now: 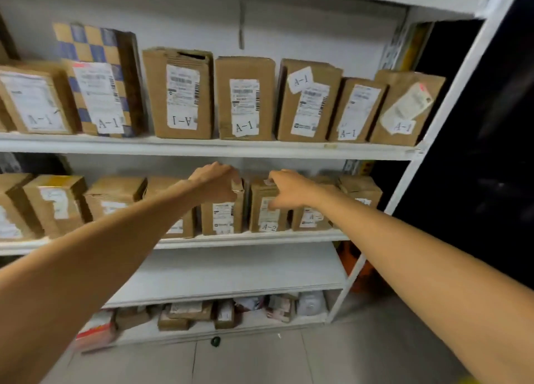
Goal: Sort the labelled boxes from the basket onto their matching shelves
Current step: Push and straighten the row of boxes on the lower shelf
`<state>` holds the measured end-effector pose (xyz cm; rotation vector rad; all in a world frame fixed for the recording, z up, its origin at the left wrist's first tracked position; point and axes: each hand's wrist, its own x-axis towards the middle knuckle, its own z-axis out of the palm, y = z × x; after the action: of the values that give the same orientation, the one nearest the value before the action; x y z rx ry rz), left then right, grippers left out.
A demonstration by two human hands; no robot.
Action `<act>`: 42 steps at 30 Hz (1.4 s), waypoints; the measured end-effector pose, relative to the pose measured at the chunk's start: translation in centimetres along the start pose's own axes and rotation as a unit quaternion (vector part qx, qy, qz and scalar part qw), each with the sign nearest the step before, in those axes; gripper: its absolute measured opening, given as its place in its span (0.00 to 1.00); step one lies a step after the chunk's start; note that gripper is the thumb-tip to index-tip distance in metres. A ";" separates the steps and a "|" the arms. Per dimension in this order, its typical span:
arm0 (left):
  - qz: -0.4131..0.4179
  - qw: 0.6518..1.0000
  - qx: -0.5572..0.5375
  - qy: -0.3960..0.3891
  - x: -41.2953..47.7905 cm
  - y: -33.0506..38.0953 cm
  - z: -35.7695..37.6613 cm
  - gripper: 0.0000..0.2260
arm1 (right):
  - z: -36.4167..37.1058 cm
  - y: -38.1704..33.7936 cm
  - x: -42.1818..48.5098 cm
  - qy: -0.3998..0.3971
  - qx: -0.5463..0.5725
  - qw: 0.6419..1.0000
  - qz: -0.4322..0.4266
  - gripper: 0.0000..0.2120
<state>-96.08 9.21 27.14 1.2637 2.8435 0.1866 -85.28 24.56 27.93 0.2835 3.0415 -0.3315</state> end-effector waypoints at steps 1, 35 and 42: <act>0.021 1.000 -0.005 -0.010 0.4 2.0 0.5 0.17 | -0.4 1.4 -1.1 -0.002 0.003 1.000 0.016 0.21; -0.064 0.994 -0.090 -0.021 28.5 21.3 17.7 0.41 | 6.9 40.8 11.3 -0.056 0.028 0.997 0.034 0.45; -0.039 0.996 0.055 -0.054 31.1 19.3 21.0 0.38 | 9.0 42.6 14.6 -0.058 -0.050 0.996 -0.050 0.46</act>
<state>-101.25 47.12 9.45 1.1382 2.8390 -0.0385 -91.06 66.01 9.07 0.1029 2.9505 -0.1943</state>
